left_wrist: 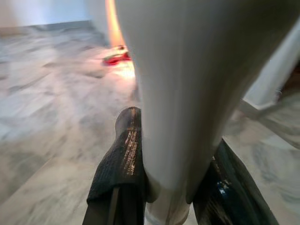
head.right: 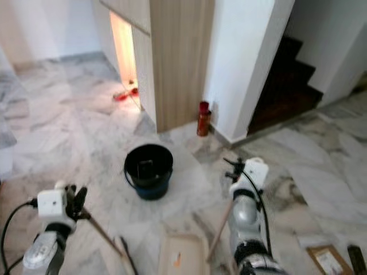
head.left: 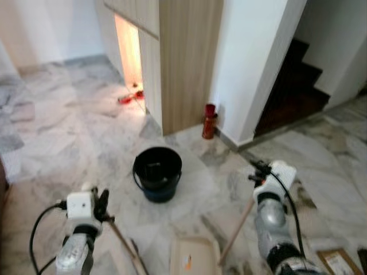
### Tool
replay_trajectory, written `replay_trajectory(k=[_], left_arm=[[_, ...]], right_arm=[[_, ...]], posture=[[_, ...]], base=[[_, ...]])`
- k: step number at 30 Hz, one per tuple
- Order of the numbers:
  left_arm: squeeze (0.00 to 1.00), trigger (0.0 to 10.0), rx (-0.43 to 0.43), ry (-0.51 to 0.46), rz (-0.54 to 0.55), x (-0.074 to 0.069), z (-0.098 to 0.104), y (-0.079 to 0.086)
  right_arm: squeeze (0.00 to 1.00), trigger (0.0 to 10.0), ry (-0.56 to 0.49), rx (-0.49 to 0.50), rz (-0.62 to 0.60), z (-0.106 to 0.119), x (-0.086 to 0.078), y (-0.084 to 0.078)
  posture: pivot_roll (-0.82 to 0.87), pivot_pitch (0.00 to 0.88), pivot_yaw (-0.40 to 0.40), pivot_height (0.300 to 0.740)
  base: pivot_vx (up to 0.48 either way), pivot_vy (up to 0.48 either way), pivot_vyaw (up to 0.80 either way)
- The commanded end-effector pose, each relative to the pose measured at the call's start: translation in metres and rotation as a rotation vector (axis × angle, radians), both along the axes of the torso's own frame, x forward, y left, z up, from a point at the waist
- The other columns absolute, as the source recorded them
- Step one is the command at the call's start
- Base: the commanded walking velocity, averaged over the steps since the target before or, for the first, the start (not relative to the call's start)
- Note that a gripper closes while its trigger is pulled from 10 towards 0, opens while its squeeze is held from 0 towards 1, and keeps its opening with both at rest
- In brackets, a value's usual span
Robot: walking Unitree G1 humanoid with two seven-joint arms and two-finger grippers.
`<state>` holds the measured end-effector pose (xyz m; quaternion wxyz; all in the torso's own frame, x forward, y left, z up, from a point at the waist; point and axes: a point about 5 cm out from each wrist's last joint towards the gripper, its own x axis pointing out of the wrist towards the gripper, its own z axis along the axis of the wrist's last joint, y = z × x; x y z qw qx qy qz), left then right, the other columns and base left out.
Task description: Sweep floor
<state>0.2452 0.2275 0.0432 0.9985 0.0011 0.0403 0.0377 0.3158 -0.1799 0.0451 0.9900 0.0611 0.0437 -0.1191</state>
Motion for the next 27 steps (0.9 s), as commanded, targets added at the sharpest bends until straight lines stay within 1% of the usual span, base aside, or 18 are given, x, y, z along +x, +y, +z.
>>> replay_trajectory(k=[1, 8, 16, 19, 27], left_arm=[[0.0, 10.0, 0.004, -0.029, -0.023, 0.008, 0.007, -0.005], [0.0, 10.0, 0.005, -0.031, -0.027, 0.008, 0.007, -0.005], [0.0, 10.0, 0.002, -0.035, -0.026, 0.008, 0.006, -0.007], [0.0, 10.0, 0.015, -0.024, -0.031, 0.008, 0.005, -0.006], [0.0, 10.0, 0.022, -0.032, -0.038, 0.01, 0.007, -0.007]], right_arm=[[0.0, 10.0, -0.023, -0.007, -0.014, 0.008, 0.005, -0.005], [0.0, 10.0, -0.017, -0.004, -0.001, 0.008, 0.007, -0.002], [0.0, 10.0, -0.013, -0.013, 0.005, 0.009, 0.008, -0.004], [0.0, 10.0, -0.016, -0.009, 0.009, 0.01, 0.01, -0.001], [0.0, 10.0, -0.01, 0.001, 0.025, 0.009, 0.01, 0.005]], posture=[[0.2, 0.0, -0.043, 0.74], [0.2, 0.0, -0.053, 0.74], [0.21, 0.0, -0.063, 0.74], [0.21, 0.0, -0.059, 0.74], [0.23, 0.0, -0.064, 0.74]], base=[[0.0, 0.0, -0.8], [0.0, 0.0, -0.8], [0.0, 0.0, -0.8], [0.0, 0.0, -0.8], [0.0, 0.0, -0.8]])
